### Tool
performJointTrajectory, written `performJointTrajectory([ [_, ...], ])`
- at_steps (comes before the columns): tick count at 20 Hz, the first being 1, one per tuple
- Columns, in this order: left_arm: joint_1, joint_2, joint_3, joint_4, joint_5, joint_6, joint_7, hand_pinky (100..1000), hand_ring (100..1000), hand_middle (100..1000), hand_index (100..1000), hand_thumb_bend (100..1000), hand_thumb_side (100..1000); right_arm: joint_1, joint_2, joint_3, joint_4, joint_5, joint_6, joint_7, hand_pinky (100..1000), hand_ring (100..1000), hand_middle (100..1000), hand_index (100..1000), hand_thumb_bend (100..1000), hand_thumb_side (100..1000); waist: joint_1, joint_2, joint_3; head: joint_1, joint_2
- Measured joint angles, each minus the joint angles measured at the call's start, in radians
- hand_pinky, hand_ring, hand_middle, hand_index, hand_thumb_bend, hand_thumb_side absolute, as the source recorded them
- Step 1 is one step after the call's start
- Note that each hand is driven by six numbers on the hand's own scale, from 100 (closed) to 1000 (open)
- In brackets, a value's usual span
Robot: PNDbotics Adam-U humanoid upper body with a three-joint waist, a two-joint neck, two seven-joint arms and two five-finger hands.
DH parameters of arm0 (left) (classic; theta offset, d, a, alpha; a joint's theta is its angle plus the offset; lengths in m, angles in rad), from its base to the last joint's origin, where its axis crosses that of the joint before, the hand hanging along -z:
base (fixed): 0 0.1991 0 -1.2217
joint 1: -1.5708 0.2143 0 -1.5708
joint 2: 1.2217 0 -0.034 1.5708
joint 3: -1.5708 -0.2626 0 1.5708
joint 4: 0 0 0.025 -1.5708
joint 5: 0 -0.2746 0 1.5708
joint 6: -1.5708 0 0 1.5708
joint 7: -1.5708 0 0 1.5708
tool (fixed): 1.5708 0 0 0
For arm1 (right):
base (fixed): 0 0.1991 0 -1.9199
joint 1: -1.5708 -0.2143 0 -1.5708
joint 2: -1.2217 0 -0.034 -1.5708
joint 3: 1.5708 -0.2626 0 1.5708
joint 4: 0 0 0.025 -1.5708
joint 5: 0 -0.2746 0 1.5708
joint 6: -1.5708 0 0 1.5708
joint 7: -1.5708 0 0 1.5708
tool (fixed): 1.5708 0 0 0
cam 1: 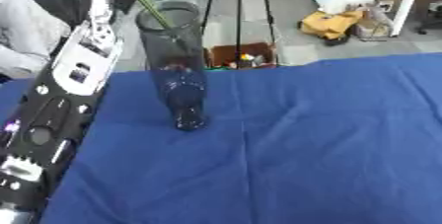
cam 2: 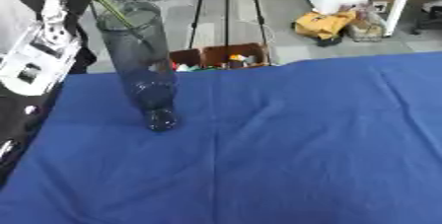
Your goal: Arrange flowers into the vase.
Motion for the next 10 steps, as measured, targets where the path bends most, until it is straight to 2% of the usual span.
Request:
performJointTrajectory([
  [3, 0.002, 0.0, -0.004, 0.0, -0.032, 0.004, -0.034, 587, 814, 775, 835, 291, 860, 0.0, 0.0, -0.001, 0.0, 0.0, 0.001, 0.0, 777, 834, 787, 839, 100, 786, 0.0, -0.001, 0.0, 0.0, 0.0],
  [10, 0.005, 0.008, -0.013, 0.0, -0.128, 0.013, -0.135, 652, 851, 807, 876, 329, 912, 0.0, 0.0, -0.006, 0.0, 0.0, 0.001, 0.0, 776, 834, 788, 839, 100, 787, 0.0, -0.001, 0.001, 0.0, 0.0],
])
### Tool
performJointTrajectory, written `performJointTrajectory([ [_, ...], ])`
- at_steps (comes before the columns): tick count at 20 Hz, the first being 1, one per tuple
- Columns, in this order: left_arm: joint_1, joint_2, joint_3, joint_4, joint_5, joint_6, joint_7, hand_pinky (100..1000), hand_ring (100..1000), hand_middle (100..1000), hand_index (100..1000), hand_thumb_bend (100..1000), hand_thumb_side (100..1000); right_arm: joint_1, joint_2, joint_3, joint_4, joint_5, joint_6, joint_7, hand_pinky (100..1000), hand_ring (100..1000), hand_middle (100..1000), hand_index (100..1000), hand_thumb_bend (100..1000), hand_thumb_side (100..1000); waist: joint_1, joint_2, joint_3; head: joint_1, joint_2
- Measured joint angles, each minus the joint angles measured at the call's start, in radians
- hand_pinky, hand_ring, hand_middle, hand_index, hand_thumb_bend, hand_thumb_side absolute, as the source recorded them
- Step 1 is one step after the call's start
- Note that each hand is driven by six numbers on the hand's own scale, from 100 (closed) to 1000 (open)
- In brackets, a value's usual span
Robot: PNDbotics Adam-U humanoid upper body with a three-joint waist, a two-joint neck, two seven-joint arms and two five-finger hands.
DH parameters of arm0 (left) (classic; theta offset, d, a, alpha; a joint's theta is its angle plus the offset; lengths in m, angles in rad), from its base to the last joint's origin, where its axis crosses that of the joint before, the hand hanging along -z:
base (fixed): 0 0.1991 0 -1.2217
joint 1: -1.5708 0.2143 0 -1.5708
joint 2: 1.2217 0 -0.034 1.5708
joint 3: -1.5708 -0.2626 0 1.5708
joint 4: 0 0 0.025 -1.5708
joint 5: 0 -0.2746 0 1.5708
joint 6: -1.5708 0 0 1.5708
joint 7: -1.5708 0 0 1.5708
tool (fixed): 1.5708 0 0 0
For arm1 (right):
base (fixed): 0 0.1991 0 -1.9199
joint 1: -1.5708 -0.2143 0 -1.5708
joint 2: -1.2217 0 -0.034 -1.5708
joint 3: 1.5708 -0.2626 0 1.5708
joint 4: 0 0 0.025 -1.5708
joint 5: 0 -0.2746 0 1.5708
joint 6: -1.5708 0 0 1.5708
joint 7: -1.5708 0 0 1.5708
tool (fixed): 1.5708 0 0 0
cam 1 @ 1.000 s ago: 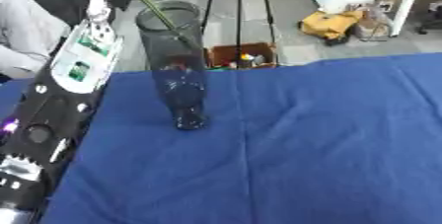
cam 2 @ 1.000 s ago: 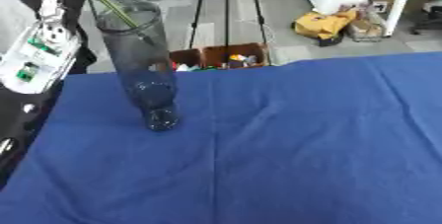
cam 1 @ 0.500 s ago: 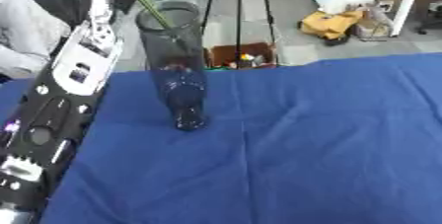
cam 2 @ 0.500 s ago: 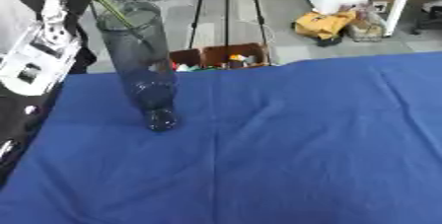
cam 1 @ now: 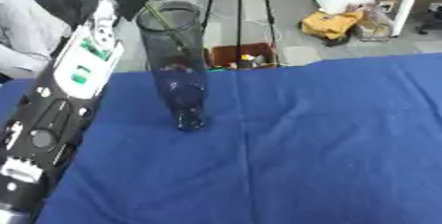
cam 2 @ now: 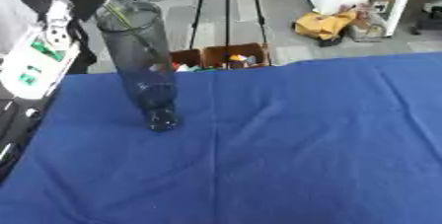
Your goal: Arrange flowers into the vase.
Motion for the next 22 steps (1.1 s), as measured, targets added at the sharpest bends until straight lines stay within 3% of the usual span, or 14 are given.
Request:
performJointTrajectory([
  [10, 0.001, 0.001, 0.001, 0.0, -0.076, 0.012, -0.11, 701, 885, 840, 915, 363, 952, 0.005, 0.0, 0.0, 0.0, -0.003, 0.003, -0.003, 776, 833, 787, 838, 100, 786, 0.0, 0.0, 0.004, 0.0, 0.0],
  [11, 0.001, 0.001, 0.001, -0.001, -0.081, 0.013, -0.117, 755, 927, 877, 962, 456, 1000, 0.005, 0.0, 0.0, 0.0, -0.003, 0.004, -0.003, 776, 833, 787, 838, 100, 785, 0.0, 0.0, 0.005, 0.0, 0.0],
  [13, 0.001, 0.002, 0.0, -0.001, -0.094, 0.011, -0.131, 780, 946, 888, 972, 477, 1000, 0.007, 0.0, 0.0, 0.0, -0.003, 0.005, -0.002, 776, 833, 787, 838, 100, 784, 0.0, 0.0, 0.006, 0.0, 0.0],
  [22, -0.001, 0.025, 0.0, -0.001, -0.168, -0.003, -0.24, 857, 995, 923, 993, 483, 977, 0.016, 0.001, -0.001, 0.0, -0.005, 0.006, -0.002, 775, 833, 787, 838, 100, 780, 0.0, -0.008, 0.012, 0.0, 0.007],
])
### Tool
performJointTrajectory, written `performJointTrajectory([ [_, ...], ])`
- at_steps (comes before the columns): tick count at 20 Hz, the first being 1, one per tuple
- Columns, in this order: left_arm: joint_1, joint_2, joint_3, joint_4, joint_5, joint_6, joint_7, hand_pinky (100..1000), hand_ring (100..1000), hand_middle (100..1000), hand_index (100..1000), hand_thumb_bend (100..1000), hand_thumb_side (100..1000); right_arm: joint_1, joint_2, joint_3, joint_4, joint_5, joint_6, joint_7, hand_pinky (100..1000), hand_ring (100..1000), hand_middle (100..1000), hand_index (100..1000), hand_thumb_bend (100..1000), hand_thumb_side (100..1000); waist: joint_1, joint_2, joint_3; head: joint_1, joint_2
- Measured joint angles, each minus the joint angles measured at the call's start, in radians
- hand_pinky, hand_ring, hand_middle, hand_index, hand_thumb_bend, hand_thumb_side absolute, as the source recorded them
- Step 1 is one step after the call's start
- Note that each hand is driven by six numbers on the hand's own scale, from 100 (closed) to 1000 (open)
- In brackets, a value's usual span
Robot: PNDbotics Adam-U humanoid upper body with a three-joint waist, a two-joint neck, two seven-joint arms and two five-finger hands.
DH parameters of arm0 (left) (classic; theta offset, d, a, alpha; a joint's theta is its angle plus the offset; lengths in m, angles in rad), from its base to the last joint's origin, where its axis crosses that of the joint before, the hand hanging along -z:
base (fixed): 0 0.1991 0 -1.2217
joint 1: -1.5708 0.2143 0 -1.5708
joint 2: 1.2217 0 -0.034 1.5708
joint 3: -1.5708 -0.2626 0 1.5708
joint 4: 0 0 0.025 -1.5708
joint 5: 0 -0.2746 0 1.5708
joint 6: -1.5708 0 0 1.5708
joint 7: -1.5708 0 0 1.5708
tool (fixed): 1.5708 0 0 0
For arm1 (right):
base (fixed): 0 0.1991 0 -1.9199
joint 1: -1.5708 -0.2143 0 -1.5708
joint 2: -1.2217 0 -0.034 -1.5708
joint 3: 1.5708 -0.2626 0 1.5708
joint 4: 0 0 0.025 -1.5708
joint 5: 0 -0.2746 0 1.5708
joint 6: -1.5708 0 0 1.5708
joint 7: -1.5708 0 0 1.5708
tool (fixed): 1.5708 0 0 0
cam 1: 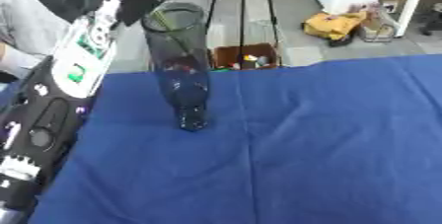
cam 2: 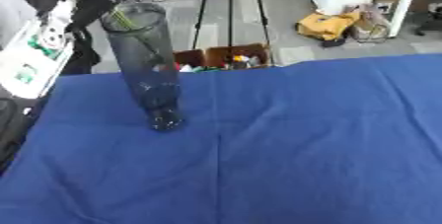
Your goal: Arrange flowers into the vase.
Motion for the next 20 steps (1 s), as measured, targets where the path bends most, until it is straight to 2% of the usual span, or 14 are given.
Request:
performJointTrajectory([
  [6, 0.0, 0.009, 0.0, -0.006, -0.05, -0.009, -0.067, 905, 1000, 941, 1000, 499, 968, 0.001, 0.001, -0.001, 0.0, -0.002, 0.001, 0.0, 775, 833, 787, 838, 100, 776, 0.005, -0.009, 0.006, -0.001, 0.001],
  [20, 0.0, 0.02, 0.0, 0.002, -0.134, -0.022, -0.185, 947, 1000, 956, 1000, 490, 977, 0.009, 0.001, -0.006, 0.0, -0.003, 0.007, -0.007, 775, 825, 780, 836, 100, 769, 0.018, -0.017, 0.006, 0.0, 0.001],
])
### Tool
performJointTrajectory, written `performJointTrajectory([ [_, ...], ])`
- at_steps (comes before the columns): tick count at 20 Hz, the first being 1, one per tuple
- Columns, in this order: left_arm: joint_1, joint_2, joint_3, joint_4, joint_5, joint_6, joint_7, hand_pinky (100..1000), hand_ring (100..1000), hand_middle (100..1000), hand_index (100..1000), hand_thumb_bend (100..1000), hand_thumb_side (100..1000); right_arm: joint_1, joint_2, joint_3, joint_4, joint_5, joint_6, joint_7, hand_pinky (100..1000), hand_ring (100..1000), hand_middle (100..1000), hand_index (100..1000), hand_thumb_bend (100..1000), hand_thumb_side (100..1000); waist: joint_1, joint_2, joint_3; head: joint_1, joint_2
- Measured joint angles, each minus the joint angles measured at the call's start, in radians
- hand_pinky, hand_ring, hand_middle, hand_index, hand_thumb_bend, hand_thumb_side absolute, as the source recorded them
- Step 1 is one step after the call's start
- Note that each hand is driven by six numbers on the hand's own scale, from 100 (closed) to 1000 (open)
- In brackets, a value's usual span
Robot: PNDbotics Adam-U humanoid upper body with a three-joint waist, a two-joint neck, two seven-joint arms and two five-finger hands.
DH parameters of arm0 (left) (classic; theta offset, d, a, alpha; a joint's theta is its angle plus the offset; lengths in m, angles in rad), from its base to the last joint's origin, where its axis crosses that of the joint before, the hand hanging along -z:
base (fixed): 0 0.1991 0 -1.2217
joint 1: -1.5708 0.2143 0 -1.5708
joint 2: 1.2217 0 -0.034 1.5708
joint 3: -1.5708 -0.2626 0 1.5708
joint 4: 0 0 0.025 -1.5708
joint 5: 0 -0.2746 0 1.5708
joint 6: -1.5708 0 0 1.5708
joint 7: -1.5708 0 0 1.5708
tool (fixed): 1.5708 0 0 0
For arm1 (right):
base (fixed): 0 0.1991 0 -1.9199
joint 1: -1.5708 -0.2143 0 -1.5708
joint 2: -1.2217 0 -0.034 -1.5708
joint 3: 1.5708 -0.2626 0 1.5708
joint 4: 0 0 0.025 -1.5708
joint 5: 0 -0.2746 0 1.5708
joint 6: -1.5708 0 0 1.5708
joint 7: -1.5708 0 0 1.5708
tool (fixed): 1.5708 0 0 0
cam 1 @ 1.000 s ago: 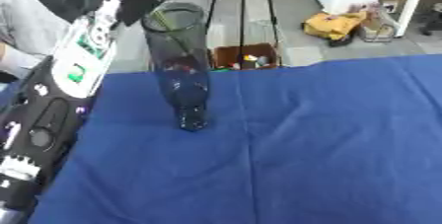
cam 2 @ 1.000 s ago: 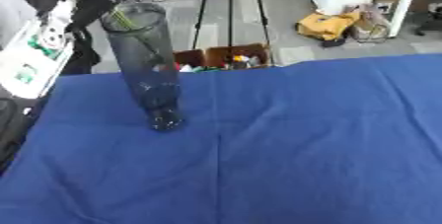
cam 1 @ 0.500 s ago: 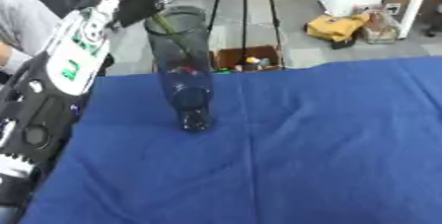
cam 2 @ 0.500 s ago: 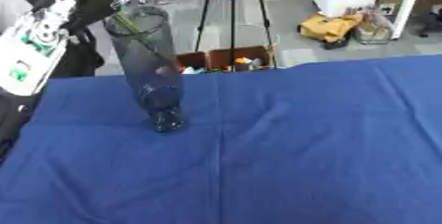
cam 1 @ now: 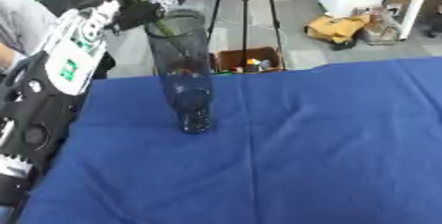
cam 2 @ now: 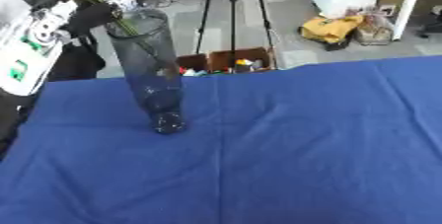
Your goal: Arrange flowers into the vase.
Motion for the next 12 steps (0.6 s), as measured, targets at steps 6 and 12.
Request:
performJointTrajectory([
  [6, -0.004, 0.0, 0.008, 0.043, -0.017, 0.017, -0.033, 962, 1000, 963, 1000, 551, 1000, -0.007, 0.0, 0.0, 0.0, -0.001, 0.0, -0.001, 775, 825, 779, 836, 100, 767, 0.011, 0.0, -0.011, 0.015, -0.002],
  [12, -0.023, 0.0, 0.034, 0.087, -0.009, 0.035, -0.053, 980, 1000, 968, 1000, 594, 1000, -0.01, 0.0, 0.0, 0.0, -0.001, 0.0, 0.0, 776, 825, 778, 835, 100, 764, 0.02, 0.0, -0.017, 0.03, -0.01],
])
